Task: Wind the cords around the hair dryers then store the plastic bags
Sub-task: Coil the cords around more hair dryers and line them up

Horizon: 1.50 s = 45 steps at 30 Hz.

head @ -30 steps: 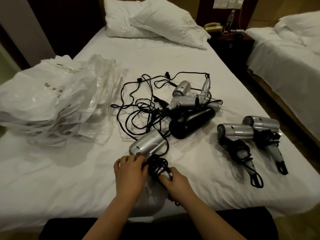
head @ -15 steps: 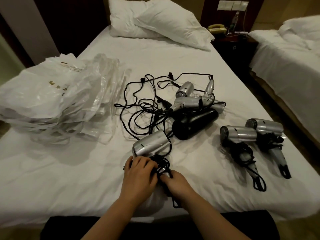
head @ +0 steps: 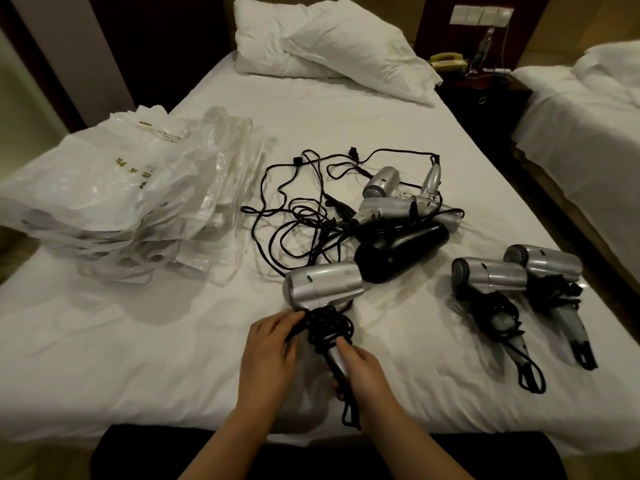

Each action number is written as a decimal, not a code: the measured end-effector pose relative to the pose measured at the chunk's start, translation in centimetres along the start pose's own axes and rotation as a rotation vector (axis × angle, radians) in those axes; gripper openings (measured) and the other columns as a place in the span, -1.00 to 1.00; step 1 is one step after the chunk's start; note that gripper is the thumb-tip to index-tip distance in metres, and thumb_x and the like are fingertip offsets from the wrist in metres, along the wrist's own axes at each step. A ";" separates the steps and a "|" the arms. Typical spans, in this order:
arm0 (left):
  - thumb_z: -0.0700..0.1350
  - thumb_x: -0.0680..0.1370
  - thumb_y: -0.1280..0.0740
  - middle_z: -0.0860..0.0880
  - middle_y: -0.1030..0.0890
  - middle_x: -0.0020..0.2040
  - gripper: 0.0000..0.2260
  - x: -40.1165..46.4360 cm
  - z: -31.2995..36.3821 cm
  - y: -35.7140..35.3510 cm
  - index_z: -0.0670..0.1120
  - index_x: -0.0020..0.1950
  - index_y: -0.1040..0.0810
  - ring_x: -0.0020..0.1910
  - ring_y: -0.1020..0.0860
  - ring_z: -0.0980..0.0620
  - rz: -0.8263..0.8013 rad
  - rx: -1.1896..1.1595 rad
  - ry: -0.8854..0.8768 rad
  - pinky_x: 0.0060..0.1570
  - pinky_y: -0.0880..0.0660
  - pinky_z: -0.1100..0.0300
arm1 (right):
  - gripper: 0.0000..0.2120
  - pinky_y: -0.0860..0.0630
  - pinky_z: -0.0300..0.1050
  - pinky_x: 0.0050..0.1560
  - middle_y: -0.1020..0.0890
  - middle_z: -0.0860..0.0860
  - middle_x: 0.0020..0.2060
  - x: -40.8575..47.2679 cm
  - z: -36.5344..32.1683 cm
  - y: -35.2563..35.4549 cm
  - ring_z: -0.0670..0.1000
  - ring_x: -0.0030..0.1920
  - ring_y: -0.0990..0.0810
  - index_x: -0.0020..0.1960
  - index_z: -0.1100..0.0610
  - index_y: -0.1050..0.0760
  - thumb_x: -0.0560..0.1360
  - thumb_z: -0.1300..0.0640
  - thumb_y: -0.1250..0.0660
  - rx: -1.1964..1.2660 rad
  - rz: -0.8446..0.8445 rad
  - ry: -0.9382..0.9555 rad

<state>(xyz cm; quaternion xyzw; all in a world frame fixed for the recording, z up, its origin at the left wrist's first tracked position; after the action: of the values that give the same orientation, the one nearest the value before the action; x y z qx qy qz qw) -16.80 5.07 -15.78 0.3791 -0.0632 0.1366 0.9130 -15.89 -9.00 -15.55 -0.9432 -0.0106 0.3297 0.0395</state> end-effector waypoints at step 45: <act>-0.06 0.58 -0.26 0.01 -0.17 0.51 -0.56 1.2 5.4 0.7 0.22 0.41 -0.25 0.49 -0.10 0.02 0.037 -0.104 -0.009 0.45 -0.08 0.09 | -0.67 -0.32 -0.23 -0.53 -0.52 0.14 -0.29 -1.9 -1.7 2.0 -0.04 -0.49 -0.40 0.05 0.24 -0.50 0.60 -0.02 -0.16 0.090 0.113 0.162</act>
<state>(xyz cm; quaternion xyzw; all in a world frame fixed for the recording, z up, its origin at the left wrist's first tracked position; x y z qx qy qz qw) -15.93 1.90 -11.23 0.3306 -0.0814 0.1484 0.9285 -16.34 -11.17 -13.17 -0.9632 0.0604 0.2541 0.0637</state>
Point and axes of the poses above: each hand's wrist, its own x-axis towards the middle knuckle, its own y-axis out of the back of the hand, z = x × y, the point moved 1 cm from there along x, towards the middle knuckle
